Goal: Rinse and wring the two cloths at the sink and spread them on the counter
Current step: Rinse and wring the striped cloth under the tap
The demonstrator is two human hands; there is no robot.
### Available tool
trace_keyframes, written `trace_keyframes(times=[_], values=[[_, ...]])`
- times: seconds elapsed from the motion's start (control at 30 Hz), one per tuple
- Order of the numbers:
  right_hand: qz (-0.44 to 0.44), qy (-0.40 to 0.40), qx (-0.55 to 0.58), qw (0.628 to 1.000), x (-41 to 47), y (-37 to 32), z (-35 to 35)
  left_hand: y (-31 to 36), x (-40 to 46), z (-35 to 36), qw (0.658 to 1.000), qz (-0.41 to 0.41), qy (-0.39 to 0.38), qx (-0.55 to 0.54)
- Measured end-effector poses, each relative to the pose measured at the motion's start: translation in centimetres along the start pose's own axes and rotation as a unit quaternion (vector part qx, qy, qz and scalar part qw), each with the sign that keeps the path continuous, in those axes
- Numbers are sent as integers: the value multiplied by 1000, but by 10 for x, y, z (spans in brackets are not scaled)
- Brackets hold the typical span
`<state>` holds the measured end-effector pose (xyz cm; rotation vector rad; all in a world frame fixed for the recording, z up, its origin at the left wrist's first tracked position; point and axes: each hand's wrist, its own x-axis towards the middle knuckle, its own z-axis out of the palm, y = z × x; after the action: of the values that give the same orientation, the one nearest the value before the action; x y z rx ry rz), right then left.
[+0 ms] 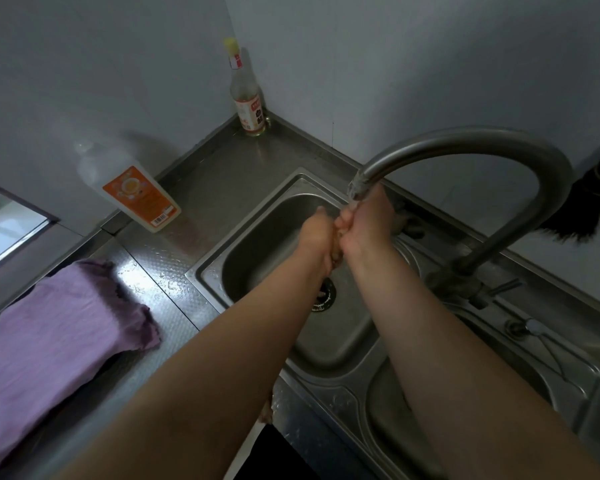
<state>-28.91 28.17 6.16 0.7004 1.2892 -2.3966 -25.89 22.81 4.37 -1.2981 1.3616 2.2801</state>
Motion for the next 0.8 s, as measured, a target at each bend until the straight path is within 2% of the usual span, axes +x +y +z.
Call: trace_keyframes(times=[0.1, 0.17, 0.27, 0.33, 0.4, 0.47, 0.53, 0.6, 0.7, 0.8], values=[[32, 11, 49, 998, 3, -6, -8, 6, 4, -14, 998, -8, -28, -48], [41, 11, 128, 991, 10, -10, -19, 10, 12, -31, 990, -11, -62, -126], [63, -52, 233, 969, 13, -10, -28, 5, 13, -53, 955, 4, -63, -291], [81, -81, 246, 962, 5, -3, -28, -15, 11, -54, 944, -21, -57, -325], [84, -101, 212, 968, -6, 7, -30, -32, 1, -45, 955, -76, -104, -268], [79, -110, 148, 980, -19, 16, -37, -35, 0, -34, 957, -87, -139, -240], [43, -96, 55, 993, -30, 23, -50, -22, 4, -29, 952, -78, -118, -270], [2, -74, -47, 996, -39, 30, -67, -5, 13, -32, 969, -49, -66, -235], [30, -34, -89, 995, -46, 40, -88, 4, 23, -36, 991, -16, -56, -124], [73, 12, -135, 988, -43, 43, -96, 6, 5, -28, 992, 28, -115, 43]])
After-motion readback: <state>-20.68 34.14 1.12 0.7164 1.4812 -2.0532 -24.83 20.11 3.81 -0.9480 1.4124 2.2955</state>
